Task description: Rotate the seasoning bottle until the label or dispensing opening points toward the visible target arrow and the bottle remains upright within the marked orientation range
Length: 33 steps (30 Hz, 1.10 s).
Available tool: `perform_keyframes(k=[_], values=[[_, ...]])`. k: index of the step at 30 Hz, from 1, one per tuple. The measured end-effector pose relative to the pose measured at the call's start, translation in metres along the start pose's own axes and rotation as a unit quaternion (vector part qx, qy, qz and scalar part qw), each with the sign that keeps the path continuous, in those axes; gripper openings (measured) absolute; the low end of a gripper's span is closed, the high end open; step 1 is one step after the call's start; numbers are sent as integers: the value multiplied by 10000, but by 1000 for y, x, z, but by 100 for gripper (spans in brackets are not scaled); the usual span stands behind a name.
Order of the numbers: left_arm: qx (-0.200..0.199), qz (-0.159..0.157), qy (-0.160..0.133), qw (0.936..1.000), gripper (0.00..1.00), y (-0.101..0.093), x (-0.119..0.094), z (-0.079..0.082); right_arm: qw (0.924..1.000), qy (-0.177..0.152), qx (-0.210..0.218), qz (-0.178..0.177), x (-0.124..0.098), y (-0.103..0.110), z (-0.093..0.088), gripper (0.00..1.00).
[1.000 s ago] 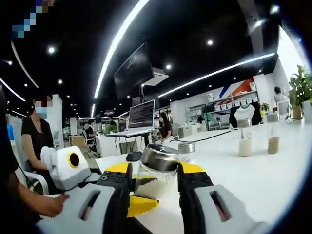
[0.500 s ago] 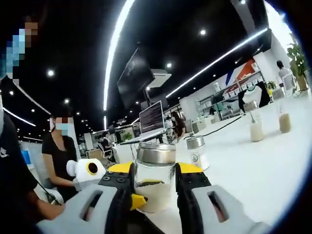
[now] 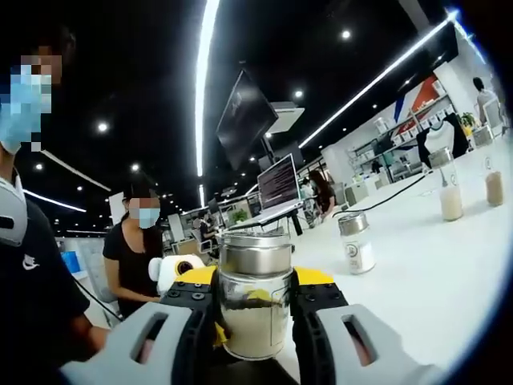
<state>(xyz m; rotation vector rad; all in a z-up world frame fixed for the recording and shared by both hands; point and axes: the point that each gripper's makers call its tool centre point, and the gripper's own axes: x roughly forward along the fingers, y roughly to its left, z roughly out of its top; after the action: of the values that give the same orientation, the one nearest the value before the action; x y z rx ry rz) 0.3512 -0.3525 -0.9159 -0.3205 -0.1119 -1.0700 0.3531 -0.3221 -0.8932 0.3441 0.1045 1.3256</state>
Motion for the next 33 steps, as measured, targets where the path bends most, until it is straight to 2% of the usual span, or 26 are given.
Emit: perform_keyframes(k=[3, 5, 7, 10, 12, 16, 20, 22, 25, 27, 30, 33], values=[[90, 17, 67, 9999, 33, 0, 1, 0, 9999, 65, -128, -12, 2, 1, 0, 33], [228, 115, 50, 9997, 34, 2, 3, 0, 9990, 66, -407, -151, 3, -1, 2, 32], [511, 379, -36, 9980, 34, 7, 6, 2, 9974, -14, -633, -332, 5, -3, 5, 32], [786, 694, 64, 9945, 35, 14, 11, -2, 9959, 10, -675, -609, 8, -11, 5, 32], [1033, 933, 263, 9899, 37, 19, 12, -6, 9940, 38, -749, -802, 9, -16, 4, 32], [1659, 1533, 568, 9725, 39, 31, 16, -10, 9892, 0, -815, -1218, 14, -26, 6, 32], [1763, 1929, 346, 9646, 38, 35, 14, -5, 9815, -106, -1044, -1600, 16, -32, 11, 32], [1649, 2009, 260, 9653, 37, 37, 12, -5, 9766, -103, -1145, -1818, 16, -34, 12, 32], [1585, 2035, 183, 9660, 37, 38, 10, -5, 9732, -68, -1368, -1849, 17, -30, 10, 32], [1602, 1992, 231, 9665, 36, 38, 9, -7, 9725, -18, -1422, -1844, 16, -31, 9, 32], [1679, 1919, 319, 9664, 36, 38, 8, -8, 9760, -8, -1335, -1719, 14, -32, 7, 32], [1768, 1711, 194, 9691, 35, 34, 5, -1, 9821, -148, -1297, -1355, 14, -25, 12, 32]])
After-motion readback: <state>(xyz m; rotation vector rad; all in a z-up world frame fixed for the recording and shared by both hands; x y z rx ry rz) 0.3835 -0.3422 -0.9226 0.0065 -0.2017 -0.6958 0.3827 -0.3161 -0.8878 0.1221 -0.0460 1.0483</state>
